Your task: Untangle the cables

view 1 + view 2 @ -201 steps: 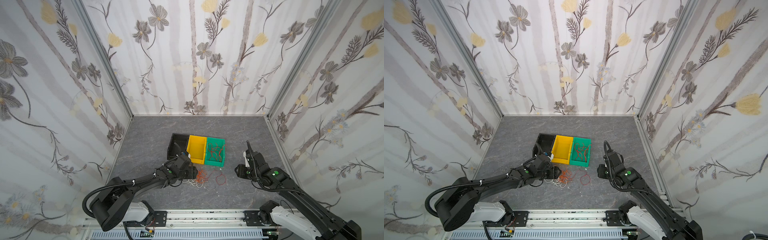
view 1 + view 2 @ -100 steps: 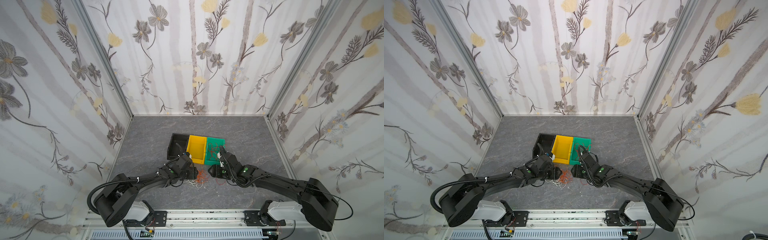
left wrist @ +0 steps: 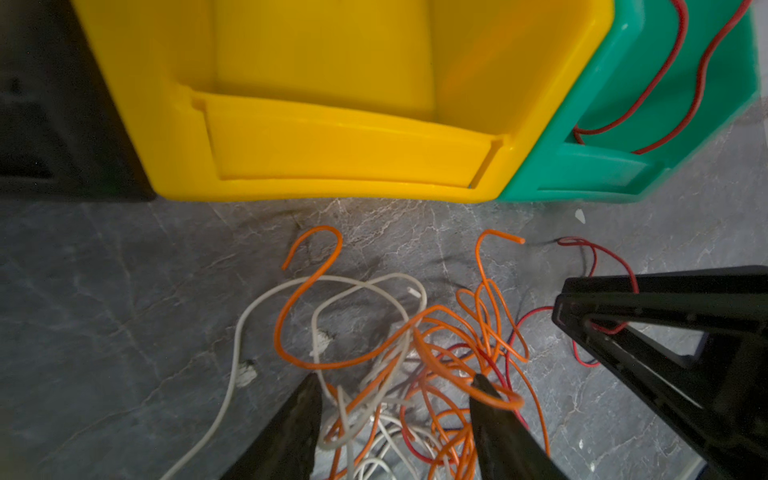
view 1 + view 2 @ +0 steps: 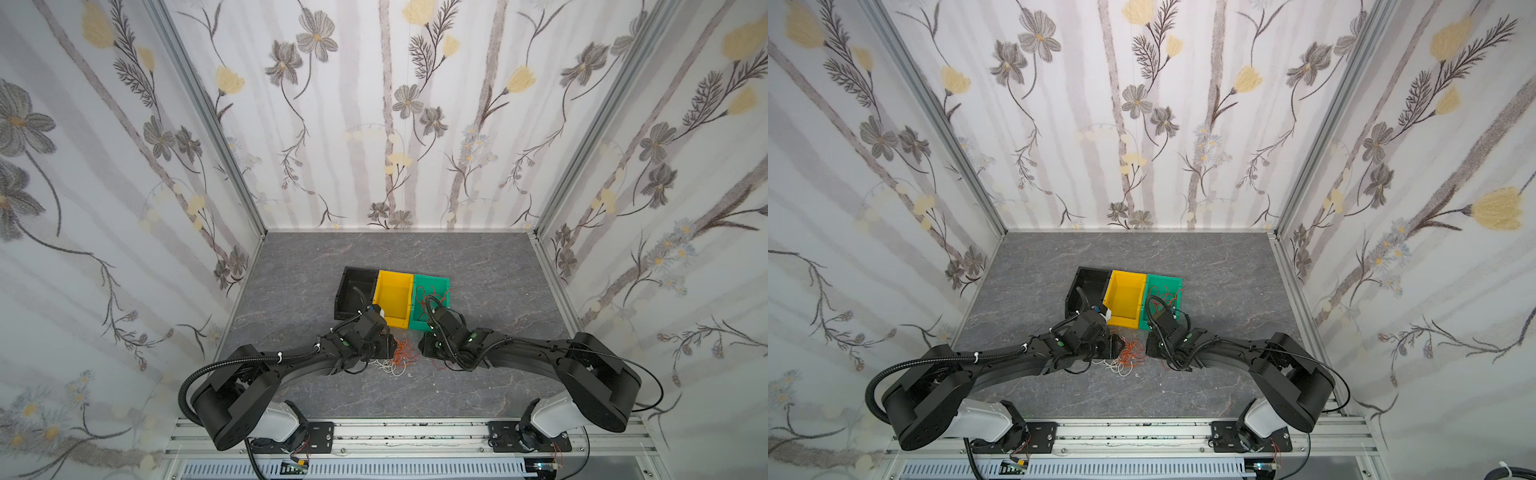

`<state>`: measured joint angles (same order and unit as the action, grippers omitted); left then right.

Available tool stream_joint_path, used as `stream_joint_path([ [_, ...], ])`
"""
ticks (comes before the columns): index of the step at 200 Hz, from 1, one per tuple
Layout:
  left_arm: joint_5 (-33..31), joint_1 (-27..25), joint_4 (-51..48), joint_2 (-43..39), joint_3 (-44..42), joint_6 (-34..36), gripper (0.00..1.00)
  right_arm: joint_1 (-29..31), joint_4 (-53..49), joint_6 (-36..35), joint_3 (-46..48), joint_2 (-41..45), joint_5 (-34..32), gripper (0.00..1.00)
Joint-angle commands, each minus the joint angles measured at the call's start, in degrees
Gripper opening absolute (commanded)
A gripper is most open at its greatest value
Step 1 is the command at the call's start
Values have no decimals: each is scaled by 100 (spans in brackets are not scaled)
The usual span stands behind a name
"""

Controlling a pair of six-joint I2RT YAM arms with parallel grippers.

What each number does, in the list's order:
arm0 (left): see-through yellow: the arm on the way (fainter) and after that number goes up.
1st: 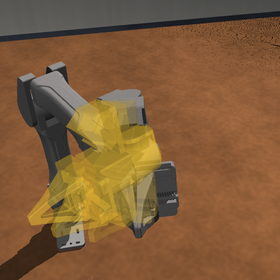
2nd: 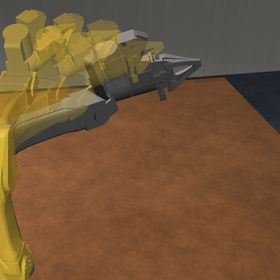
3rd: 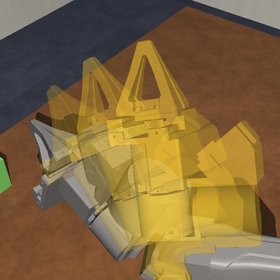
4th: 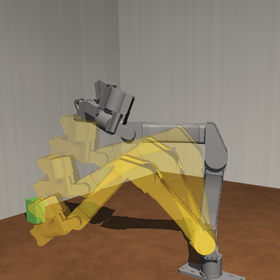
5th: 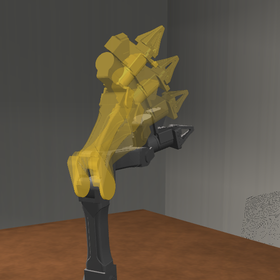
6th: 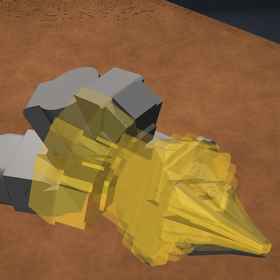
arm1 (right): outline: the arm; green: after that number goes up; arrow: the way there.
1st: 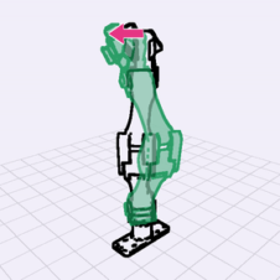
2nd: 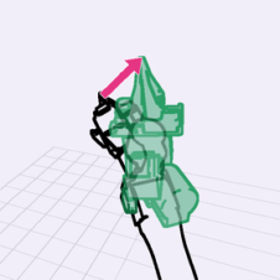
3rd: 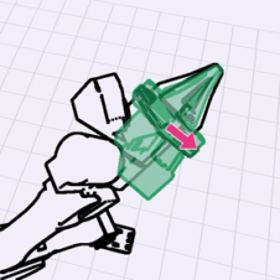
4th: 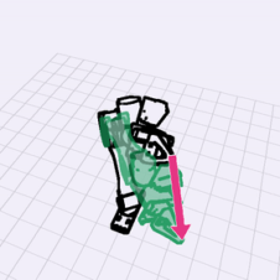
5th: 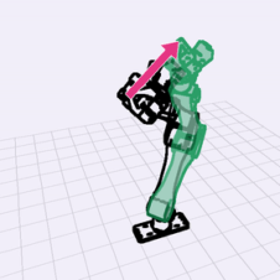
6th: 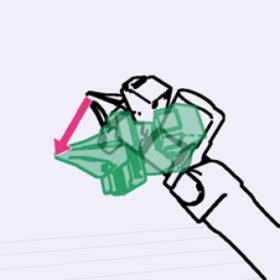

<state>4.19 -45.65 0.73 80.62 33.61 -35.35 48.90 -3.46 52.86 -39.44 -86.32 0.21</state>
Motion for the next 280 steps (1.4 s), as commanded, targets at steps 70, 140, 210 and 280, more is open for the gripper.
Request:
stream_joint_path([
  [70, -366, 30, 103, -37, -163, -167, 30, -60, -424, -424, -10, 876, -311, 2],
  [140, -486, 158, -78, -653, -508, -225, 3, -779, -1487, -829, 234, 2686, -662, 1],
  [210, -580, 397, -390, -1338, -837, -279, 0, -1826, -2323, -1194, 305, 3975, -586, 0],
  [280, -701, 561, -768, -1827, -980, -323, 0, -2580, -2607, -1441, 132, 4153, -179, 0],
])
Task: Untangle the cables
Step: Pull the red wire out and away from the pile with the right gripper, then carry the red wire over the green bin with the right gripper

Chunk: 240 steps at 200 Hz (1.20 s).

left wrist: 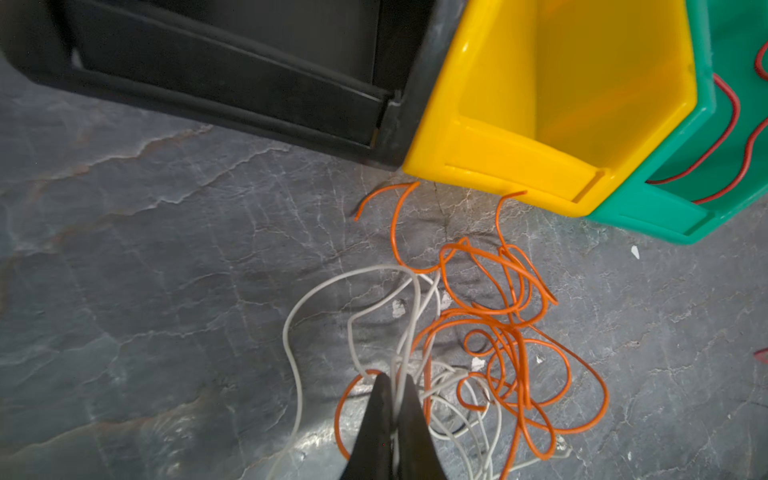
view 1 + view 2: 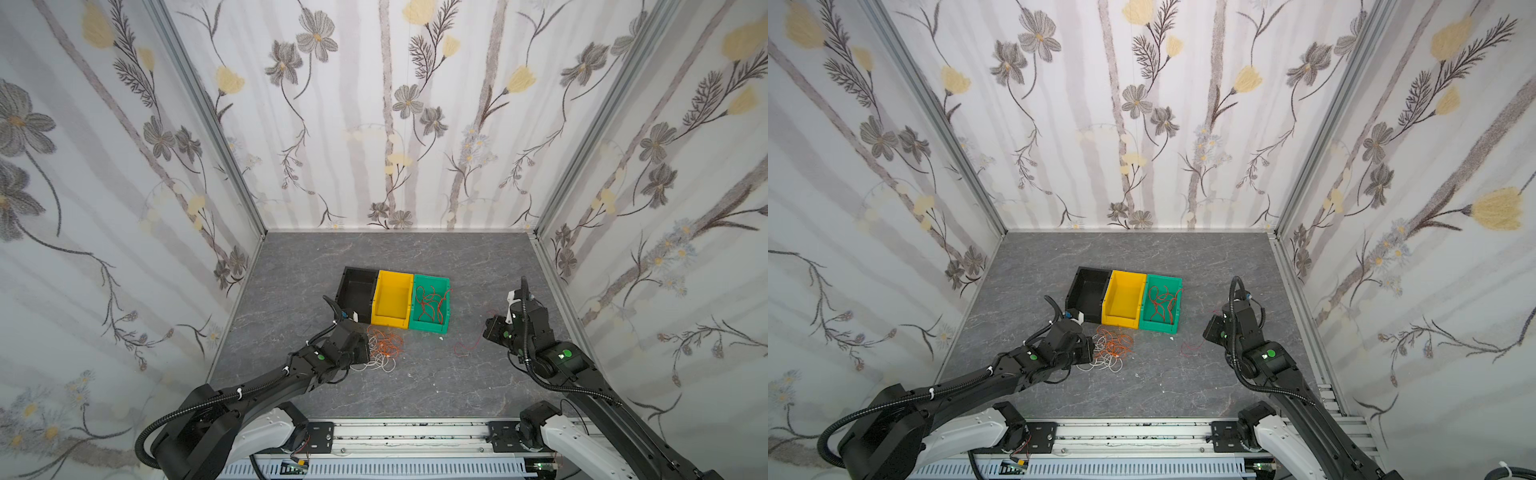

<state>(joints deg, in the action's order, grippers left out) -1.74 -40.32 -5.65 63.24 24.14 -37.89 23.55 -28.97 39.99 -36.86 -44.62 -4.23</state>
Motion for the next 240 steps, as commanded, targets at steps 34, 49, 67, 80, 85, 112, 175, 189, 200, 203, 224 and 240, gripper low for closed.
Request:
stream_joint_path([
  [34, -24, 41, -17, -11, -52, -69, 0, -52, 282, -436, -382, -240, 912, 0],
  [49, 30, 41, 66, 34, -58, -77, 0, -40, 523, -679, -581, -442, 1407, 0],
  [67, 66, 40, 132, 65, -58, -86, 0, 3, 669, -1026, -917, -796, 1819, 0],
  [80, 102, 41, 175, 87, -63, -77, 0, 16, 815, -1283, -1134, -1091, 2084, 0],
  [85, 119, 41, 184, 96, -66, -78, 0, 16, 889, -1364, -1204, -1204, 2200, 0],
  [112, 174, 41, 222, 114, -63, -78, 0, 25, 1397, -1607, -1616, -1846, 2971, 0],
  [175, 199, 41, 270, 67, -134, -112, 0, 38, 1656, -2072, -2701, -3504, 4119, 0],
  [189, 200, 41, 285, 74, -133, -114, 0, 27, 1647, -2223, -2818, -3803, 4193, 0],
  [200, 217, 41, 295, 79, -120, -122, 0, 8, 1600, -2331, -2906, -4038, 4232, 0],
  [203, 218, 41, 306, 83, -122, -122, 0, 0, 1570, -2368, -2932, -4104, 4243, 0],
  [224, 218, 41, 321, 122, -119, -122, 0, -59, 1397, -2511, -3087, -4529, 4172, 0],
  [240, 219, 41, 330, 153, -111, -131, 0, -70, 1389, -2563, -3090, -4782, 4081, 0],
])
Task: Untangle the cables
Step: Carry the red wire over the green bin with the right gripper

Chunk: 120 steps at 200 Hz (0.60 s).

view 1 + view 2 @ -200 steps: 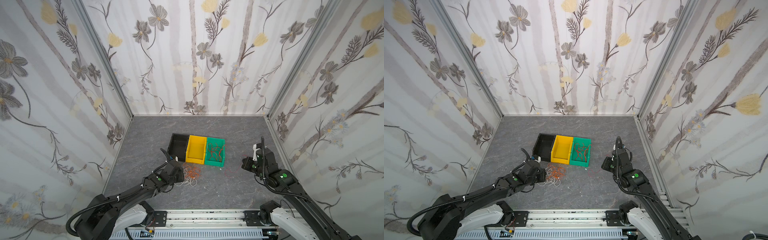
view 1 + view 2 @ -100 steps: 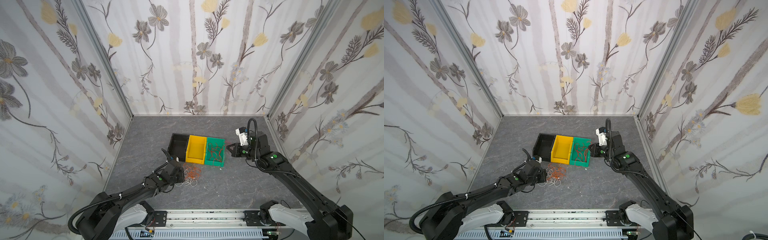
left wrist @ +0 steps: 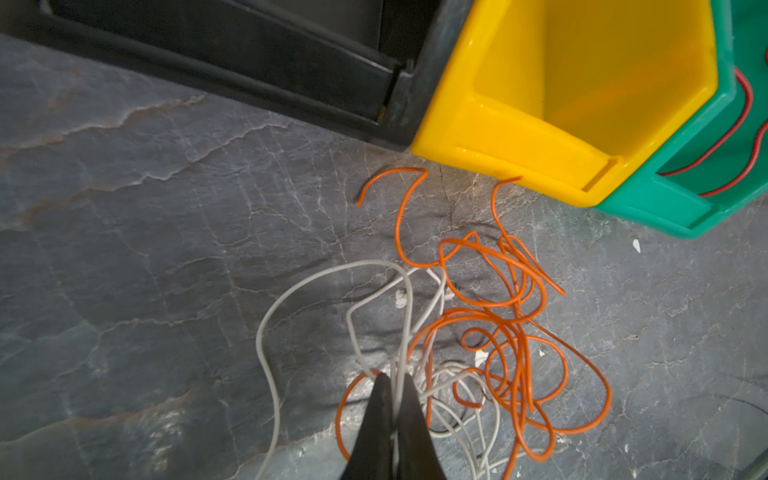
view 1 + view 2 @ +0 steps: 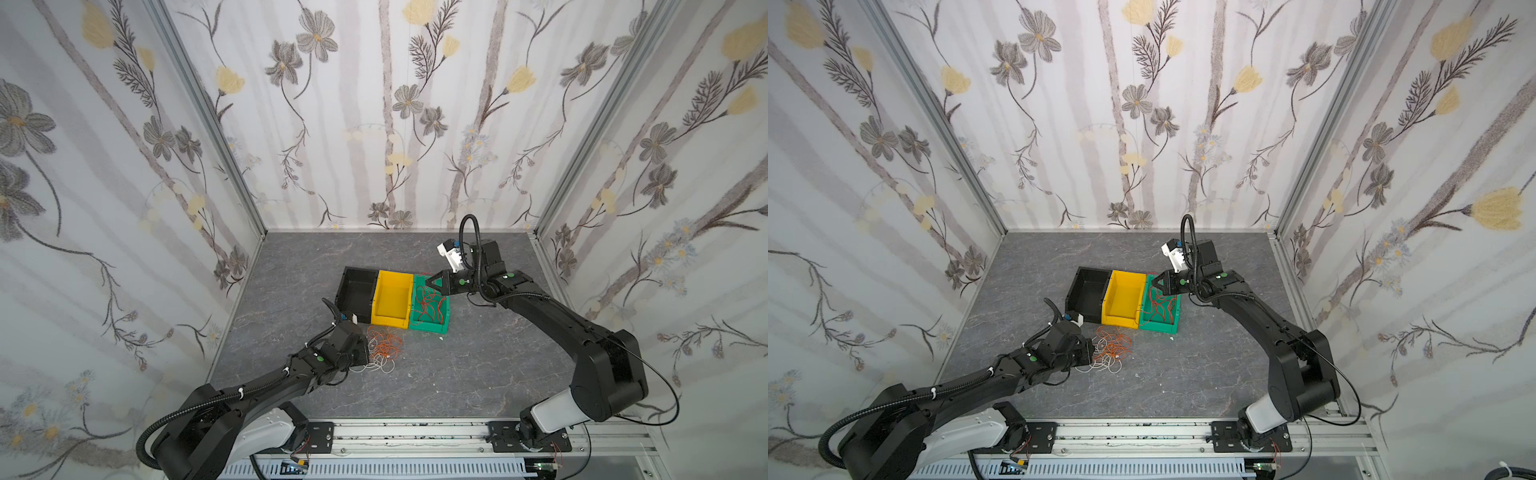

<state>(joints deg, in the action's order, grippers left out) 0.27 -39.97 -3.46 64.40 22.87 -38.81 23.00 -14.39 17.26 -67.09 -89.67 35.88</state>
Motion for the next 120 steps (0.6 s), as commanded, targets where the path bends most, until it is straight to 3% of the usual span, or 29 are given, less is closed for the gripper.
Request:
stream_joint_path([
  [1, 17, 6, 115, 37, 20, -39, 0, -20, -71, -300, -67, -327, 61, 0],
  [75, 69, 6, 229, 222, 70, -81, 1, -68, -758, -168, -495, -1294, -1779, 0],
  [120, 32, 6, 206, 152, 11, -127, 1, -58, -1241, -107, -797, -1504, -2266, 14],
])
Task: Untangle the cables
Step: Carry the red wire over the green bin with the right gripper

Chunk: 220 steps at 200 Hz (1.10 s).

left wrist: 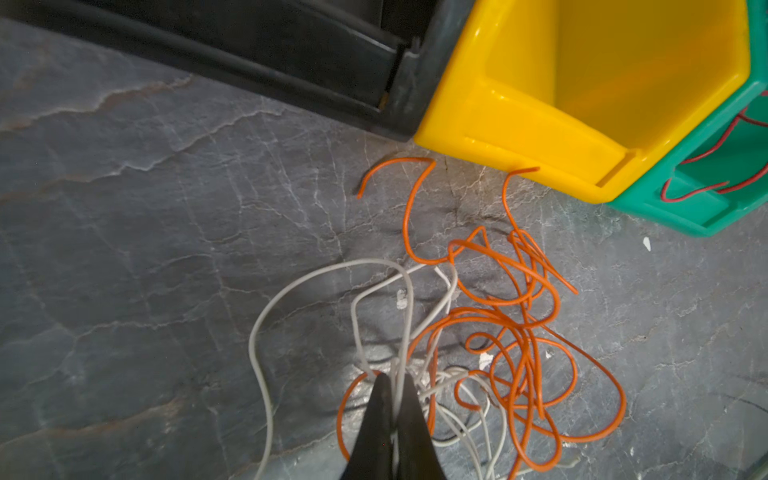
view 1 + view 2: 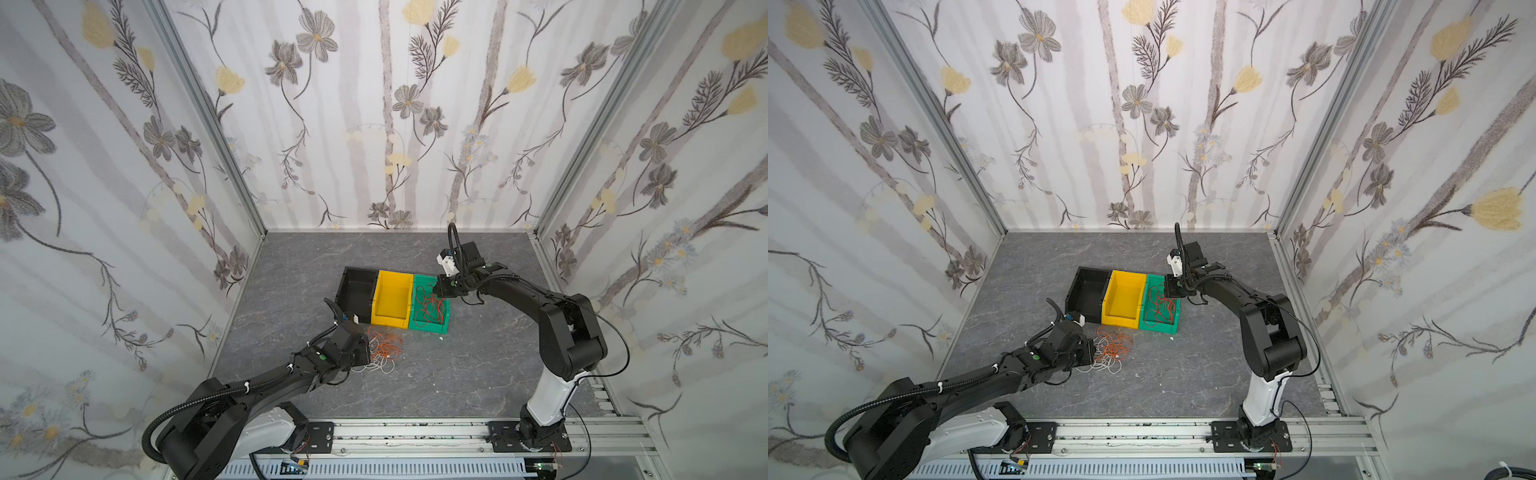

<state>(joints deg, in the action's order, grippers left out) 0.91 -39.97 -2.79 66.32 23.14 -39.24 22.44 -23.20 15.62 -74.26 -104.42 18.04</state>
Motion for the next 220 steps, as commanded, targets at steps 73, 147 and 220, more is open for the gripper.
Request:
stream_joint_path([
  [73, -29, 6, 101, -167, -64, -101, 2, -29, -106, 687, -106, 110, -1322, 4],
  [147, -43, 6, 41, -332, -150, -119, 3, 312, -135, 357, -111, -49, -519, 12],
  [220, 129, -11, 157, -260, -116, -119, 4, 317, -454, 339, -51, 421, -394, 41],
])
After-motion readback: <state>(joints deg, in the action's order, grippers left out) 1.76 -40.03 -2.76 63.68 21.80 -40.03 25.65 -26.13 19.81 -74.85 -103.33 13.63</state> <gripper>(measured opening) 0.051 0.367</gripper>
